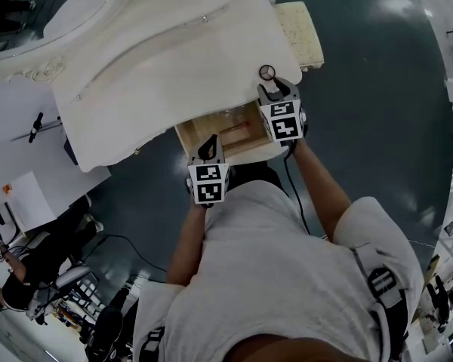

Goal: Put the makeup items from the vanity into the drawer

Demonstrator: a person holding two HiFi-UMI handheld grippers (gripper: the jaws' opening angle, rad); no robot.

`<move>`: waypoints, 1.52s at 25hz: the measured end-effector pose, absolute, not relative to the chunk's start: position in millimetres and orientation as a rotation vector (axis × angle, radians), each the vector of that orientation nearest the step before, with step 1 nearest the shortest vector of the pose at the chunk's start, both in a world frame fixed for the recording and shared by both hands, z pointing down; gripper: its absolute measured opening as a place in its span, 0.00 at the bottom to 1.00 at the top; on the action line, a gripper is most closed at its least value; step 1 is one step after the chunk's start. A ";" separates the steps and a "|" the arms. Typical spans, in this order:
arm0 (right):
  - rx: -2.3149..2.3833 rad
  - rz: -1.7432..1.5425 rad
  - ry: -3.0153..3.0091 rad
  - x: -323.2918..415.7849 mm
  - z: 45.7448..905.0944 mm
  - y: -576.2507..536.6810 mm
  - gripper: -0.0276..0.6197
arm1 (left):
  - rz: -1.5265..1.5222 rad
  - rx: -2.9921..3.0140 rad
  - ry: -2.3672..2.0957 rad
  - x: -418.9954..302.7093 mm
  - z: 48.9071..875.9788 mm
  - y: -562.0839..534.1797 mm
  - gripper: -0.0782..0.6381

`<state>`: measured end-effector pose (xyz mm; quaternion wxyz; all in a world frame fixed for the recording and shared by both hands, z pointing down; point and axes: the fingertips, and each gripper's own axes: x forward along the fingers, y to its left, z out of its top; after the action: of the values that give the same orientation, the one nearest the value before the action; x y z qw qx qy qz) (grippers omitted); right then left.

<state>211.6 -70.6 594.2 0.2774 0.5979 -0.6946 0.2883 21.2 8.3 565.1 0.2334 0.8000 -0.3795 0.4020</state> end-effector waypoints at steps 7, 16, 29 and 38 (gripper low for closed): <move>1.634 0.773 -1.769 227.1 611.8 -81.2 0.37 | 1.105 2.181 -1.053 14.2 566.8 7.2 0.12; 1.615 0.798 -1.740 232.4 634.7 -96.5 0.39 | 1.100 2.155 -1.087 4.0 573.7 6.3 0.12; 1.580 0.766 -1.779 211.5 626.3 -95.6 0.39 | 1.096 2.171 -1.073 2.8 568.2 2.9 0.12; 1.514 0.730 -1.864 179.9 615.0 -92.0 0.38 | 1.087 2.167 -1.075 1.9 568.5 6.2 0.12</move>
<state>179.9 -92.0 615.0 0.3104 0.5734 -0.7059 0.2766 1.9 6.2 568.5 0.2422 0.7928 -0.3932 0.3978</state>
